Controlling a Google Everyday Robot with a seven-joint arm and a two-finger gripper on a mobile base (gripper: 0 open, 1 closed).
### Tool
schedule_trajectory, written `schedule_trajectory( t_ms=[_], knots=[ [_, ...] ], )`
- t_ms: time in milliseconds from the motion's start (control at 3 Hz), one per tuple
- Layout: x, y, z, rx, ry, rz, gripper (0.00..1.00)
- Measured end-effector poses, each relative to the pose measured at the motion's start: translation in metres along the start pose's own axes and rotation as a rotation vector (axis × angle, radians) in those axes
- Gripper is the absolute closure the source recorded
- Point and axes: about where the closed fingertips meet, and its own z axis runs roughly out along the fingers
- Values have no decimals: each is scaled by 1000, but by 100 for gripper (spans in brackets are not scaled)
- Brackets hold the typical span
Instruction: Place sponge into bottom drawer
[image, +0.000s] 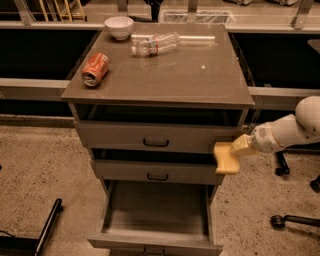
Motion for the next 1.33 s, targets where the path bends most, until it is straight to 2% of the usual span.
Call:
schedule_trajectory(
  t_ms=[333, 667, 1000, 1333],
  knots=[
    [-2, 0, 3, 6, -8, -7, 100],
    [-20, 17, 34, 14, 30, 63, 100],
    [-52, 34, 75, 44, 15, 69, 100],
    [-64, 40, 91, 92, -8, 57, 100]
  ],
)
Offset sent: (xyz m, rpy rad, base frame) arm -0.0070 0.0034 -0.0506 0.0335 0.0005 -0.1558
